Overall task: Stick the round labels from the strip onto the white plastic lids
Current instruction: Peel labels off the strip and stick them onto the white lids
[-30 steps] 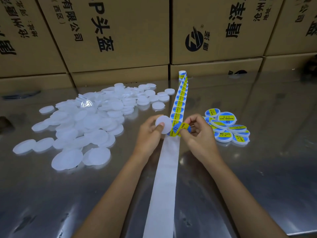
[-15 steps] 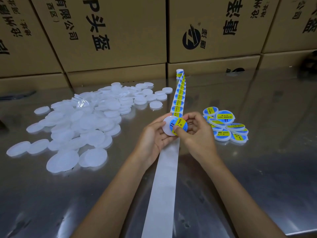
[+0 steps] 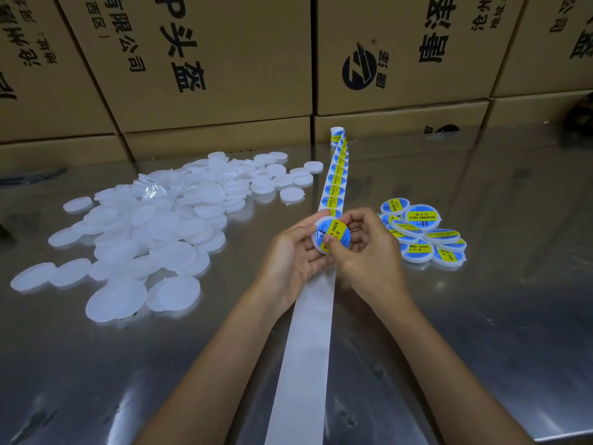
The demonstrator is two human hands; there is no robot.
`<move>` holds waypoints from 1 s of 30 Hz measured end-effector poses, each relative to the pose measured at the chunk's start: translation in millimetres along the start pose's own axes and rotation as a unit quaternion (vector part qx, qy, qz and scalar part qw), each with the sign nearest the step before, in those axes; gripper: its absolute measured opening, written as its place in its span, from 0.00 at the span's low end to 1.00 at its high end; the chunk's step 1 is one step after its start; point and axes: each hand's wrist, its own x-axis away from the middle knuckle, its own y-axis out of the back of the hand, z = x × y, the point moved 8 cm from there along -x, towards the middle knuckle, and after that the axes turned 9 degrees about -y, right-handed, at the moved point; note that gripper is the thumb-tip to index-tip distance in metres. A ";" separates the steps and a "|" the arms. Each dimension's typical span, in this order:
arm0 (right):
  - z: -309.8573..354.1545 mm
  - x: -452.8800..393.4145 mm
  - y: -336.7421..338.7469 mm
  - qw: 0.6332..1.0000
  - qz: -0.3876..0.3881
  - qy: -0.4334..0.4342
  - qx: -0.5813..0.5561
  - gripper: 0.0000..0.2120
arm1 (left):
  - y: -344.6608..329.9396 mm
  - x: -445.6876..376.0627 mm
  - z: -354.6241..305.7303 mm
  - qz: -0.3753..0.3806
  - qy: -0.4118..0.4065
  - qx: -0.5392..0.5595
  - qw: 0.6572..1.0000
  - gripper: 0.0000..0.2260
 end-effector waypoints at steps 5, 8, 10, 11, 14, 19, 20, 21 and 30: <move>0.4 -0.1 1.1 1.000 -0.008 0.015 0.022 0.19 | -3.8 2.3 -1.3 0.005 0.001 -0.014 1.000 0.18; 0.2 0.4 0.5 0.998 -0.014 0.029 0.049 0.18 | -4.4 2.5 -1.0 0.006 0.001 -0.016 1.000 0.18; 0.5 0.5 2.1 0.996 -0.030 0.040 0.073 0.17 | -3.7 2.5 -1.8 0.005 0.002 0.001 1.000 0.17; 0.5 0.2 4.0 0.994 -0.040 0.044 0.086 0.18 | -3.0 2.3 -2.2 0.004 0.003 0.015 1.000 0.17; -6.5 -2.3 11.8 0.995 -0.060 0.009 0.083 0.29 | -0.7 2.1 -2.3 -0.004 0.007 0.057 0.998 0.16; -6.8 -1.0 3.7 0.995 -0.030 0.003 0.099 0.23 | -4.5 2.8 -1.2 -0.001 0.008 0.089 0.996 0.16; -4.4 -0.2 2.5 0.994 -0.026 0.012 0.103 0.20 | -5.3 3.2 -1.6 0.001 0.009 0.089 0.996 0.16; -2.7 0.5 2.9 0.994 -0.025 0.021 0.101 0.18 | -5.9 3.8 -2.0 0.004 0.010 0.086 0.996 0.16; -2.6 -4.6 19.4 0.992 -0.069 0.047 0.097 0.11 | -9.2 9.5 -2.0 0.012 0.028 0.021 0.999 0.17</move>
